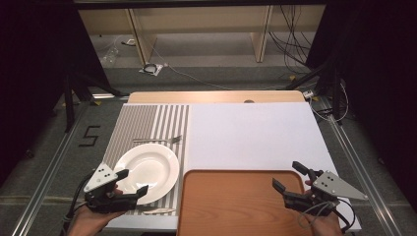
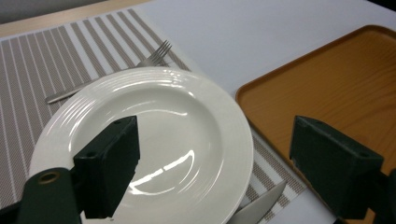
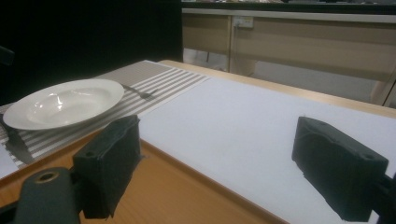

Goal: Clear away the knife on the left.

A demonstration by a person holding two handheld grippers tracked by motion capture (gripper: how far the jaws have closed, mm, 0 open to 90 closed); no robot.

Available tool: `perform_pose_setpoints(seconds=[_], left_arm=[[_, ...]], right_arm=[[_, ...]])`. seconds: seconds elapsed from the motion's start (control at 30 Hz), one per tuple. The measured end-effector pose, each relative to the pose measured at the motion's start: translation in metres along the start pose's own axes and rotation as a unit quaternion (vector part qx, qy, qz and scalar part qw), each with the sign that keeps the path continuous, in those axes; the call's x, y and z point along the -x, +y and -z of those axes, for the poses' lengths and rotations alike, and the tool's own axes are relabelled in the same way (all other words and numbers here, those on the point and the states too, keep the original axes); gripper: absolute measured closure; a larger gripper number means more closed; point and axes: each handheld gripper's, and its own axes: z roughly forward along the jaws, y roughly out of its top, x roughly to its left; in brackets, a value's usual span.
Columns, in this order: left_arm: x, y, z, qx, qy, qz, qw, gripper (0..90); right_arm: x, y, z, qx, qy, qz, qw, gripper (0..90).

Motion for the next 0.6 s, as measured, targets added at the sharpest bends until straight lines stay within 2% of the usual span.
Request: perform_pose_setpoints(seconds=[0.03,0.13,0.3,0.33,0.4,0.47,0.57,0.6], left_arm=[[0.000,0.000,0.000,0.000,0.000,0.000,1.0000,16.1],[-0.008,-0.006,0.007,-0.021,0.012,-0.001,0.9997,16.1],[-0.014,-0.011,0.011,-0.043,0.016,0.002,0.9990,16.1],[-0.015,-0.014,0.011,-0.055,0.020,-0.003,0.9983,16.1],[-0.016,-0.015,0.011,-0.059,0.021,-0.005,0.9980,16.1],[-0.019,-0.019,0.011,-0.076,0.023,-0.006,0.9968,16.1],[-0.021,-0.022,0.011,-0.084,0.023,-0.002,0.9962,16.3],[-0.022,-0.025,0.010,-0.094,0.026,-0.006,0.9952,16.3]], right_arm=[[0.000,0.000,0.000,0.000,0.000,0.000,1.0000,16.3],[-0.001,0.000,-0.001,-0.003,0.001,0.001,1.0000,16.3],[-0.001,0.000,-0.002,-0.002,0.003,0.002,1.0000,16.3],[-0.002,0.000,-0.002,-0.004,0.004,0.002,1.0000,16.4],[-0.002,-0.001,-0.002,-0.006,0.004,0.003,1.0000,16.4],[-0.002,-0.001,-0.002,-0.007,0.005,0.005,1.0000,16.4],[-0.002,-0.001,-0.002,-0.007,0.006,0.005,0.9999,16.4],[-0.002,-0.001,-0.002,-0.007,0.006,0.006,0.9999,16.4]])
